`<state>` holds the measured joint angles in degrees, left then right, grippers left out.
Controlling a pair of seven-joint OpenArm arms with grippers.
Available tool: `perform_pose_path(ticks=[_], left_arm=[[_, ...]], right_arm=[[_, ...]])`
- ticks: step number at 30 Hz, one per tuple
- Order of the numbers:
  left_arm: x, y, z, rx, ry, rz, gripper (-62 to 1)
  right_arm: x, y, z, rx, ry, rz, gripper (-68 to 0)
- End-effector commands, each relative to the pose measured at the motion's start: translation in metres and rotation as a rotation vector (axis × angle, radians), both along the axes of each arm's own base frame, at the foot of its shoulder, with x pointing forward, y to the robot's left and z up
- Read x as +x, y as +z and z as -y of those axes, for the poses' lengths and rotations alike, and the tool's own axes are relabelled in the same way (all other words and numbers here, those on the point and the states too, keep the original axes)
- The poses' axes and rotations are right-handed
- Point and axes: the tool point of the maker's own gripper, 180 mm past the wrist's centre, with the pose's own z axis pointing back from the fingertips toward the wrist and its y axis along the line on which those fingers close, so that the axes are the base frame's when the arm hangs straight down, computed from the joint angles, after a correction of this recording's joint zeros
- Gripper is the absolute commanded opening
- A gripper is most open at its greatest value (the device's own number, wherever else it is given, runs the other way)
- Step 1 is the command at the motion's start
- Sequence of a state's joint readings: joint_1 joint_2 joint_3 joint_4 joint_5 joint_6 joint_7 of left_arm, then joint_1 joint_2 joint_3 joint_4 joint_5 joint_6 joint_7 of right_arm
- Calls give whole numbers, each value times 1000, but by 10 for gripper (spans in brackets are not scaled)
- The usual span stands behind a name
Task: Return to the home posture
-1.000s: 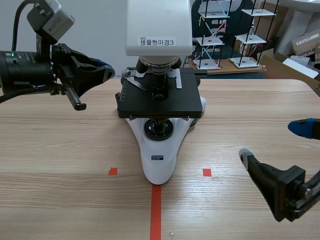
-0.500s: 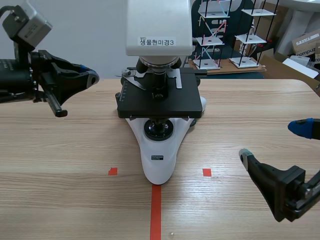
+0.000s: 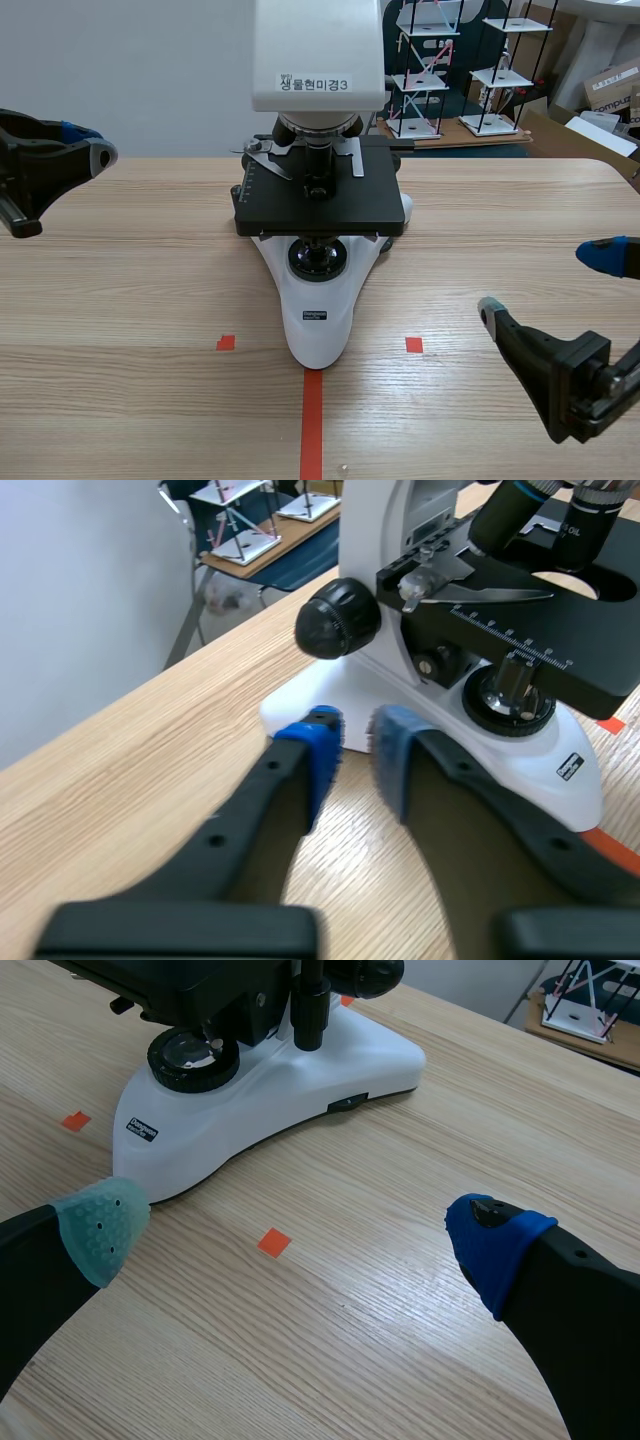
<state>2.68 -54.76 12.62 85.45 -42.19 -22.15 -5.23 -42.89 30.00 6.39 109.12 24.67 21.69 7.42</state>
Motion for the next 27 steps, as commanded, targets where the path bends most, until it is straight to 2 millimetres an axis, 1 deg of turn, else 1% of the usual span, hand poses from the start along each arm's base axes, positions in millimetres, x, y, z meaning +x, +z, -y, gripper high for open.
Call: perform_pose_path(ticks=[1, 2, 4, 8, 13, 16, 20, 25, 27], left_arm=[[-3, 7, 4, -15, -10, 22, -376], [-6, 6, 3, -15, -9, 17, -345], [-12, 2, 4, 5, -15, 11, -319], [-21, -7, 3, 20, -10, -4, -319], [-28, -16, -11, 33, 59, 6, -319], [-40, -20, -14, 61, 87, 39, -319], [-60, -15, -8, 94, 98, 93, -312], [-83, -3, 10, 109, 99, 128, -168], [-90, 1, 18, 110, 96, 138, -133]], right_arm=[[3, 10, 0, 3, 4, 33, 4], [3, 10, 0, 3, 4, 33, 4], [3, 10, 0, 3, 4, 33, 4], [3, 10, 0, 3, 4, 33, 4], [3, 10, 0, 3, 4, 33, 4], [3, 10, 0, 3, 4, 33, 4], [3, 10, 0, 3, 4, 33, 4], [3, 10, 0, 3, 4, 33, 4], [3, 10, 0, 3, 4, 33, 4]])
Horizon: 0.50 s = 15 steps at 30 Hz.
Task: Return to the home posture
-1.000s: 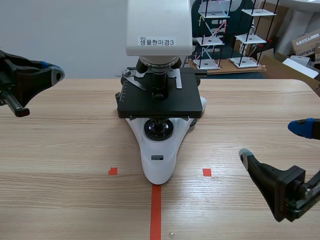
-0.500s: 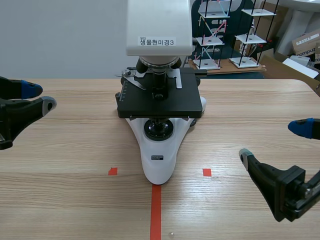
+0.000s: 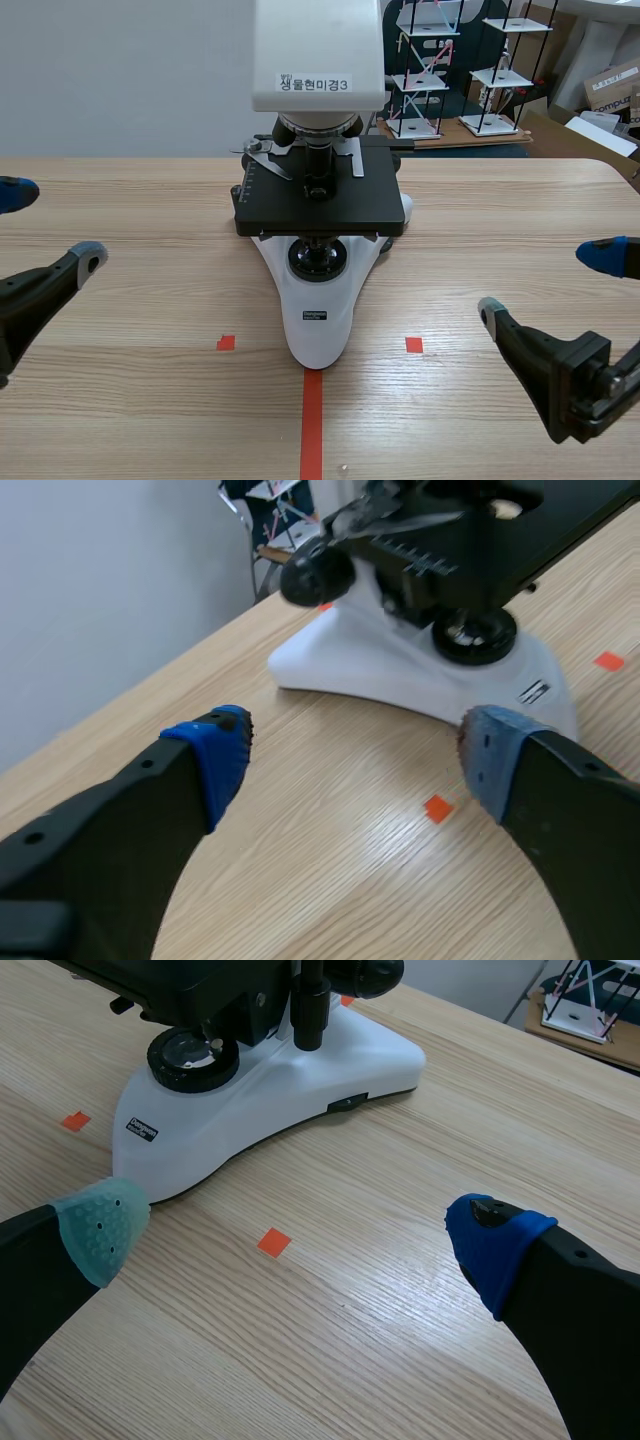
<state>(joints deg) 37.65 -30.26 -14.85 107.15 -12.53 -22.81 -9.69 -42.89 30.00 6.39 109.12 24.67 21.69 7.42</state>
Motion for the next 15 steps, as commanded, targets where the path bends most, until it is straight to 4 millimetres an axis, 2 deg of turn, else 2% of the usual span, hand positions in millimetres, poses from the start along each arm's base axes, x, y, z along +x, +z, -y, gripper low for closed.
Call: perform_pose_path(ticks=[1, 5, 8, 15], left_arm=[[-4, 5, 8, -12, -7, 12, -121], [-14, 1, 22, 8, -17, -26, -57], [-14, -2, 23, 13, 19, -49, 11], [-21, -18, 26, 43, 41, -118, 14]], right_arm=[[3, 10, 0, 3, 4, 33, 4], [3, 10, 0, 3, 4, 33, 4], [3, 10, 0, 3, 4, 33, 4], [3, 10, 0, 3, 4, 33, 4]])
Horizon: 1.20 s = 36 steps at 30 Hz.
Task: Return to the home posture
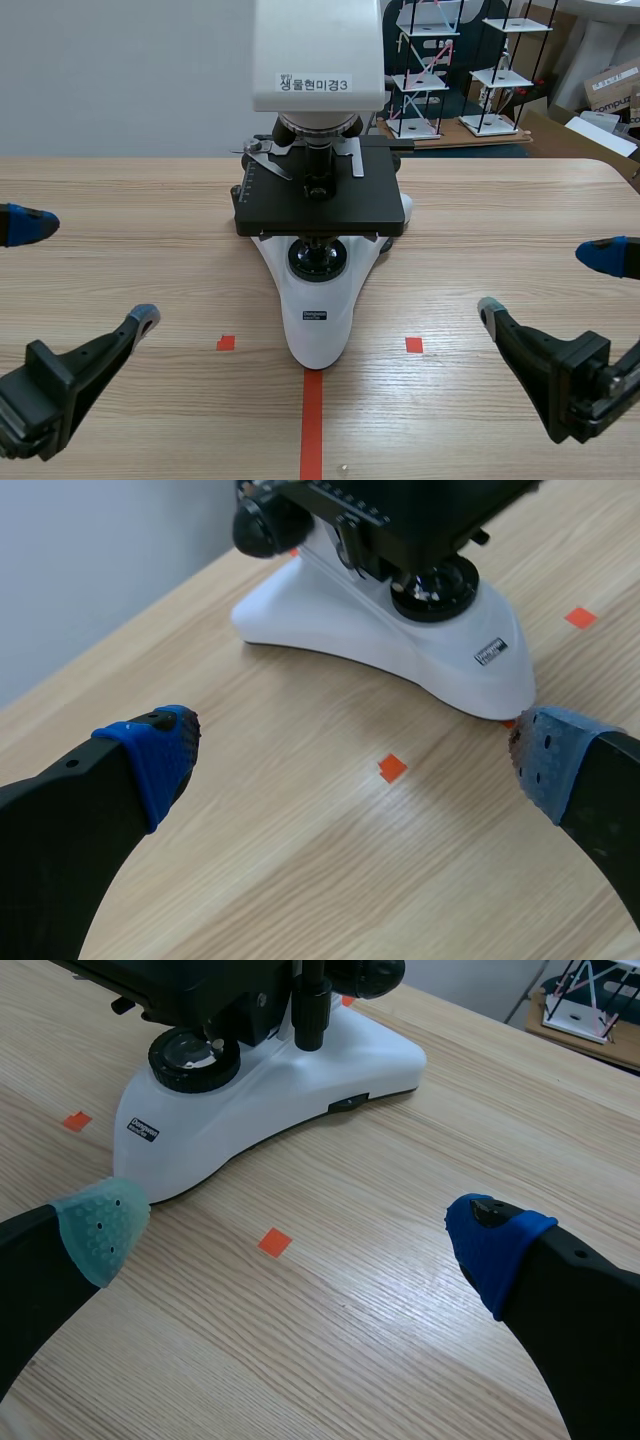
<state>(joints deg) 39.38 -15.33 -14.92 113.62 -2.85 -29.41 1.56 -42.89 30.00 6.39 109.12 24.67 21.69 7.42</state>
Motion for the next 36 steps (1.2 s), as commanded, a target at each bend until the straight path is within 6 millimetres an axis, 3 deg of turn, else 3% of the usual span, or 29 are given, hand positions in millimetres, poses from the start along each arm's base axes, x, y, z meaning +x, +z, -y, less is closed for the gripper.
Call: perform_pose_path(ticks=[1, 36], left_arm=[[-2, 5, 4, -26, -1, 8, 14], [-6, 6, 6, -51, -1, 10, 14]], right_arm=[[3, 10, 0, 3, 4, 33, 4], [3, 10, 0, 3, 4, 33, 4]])
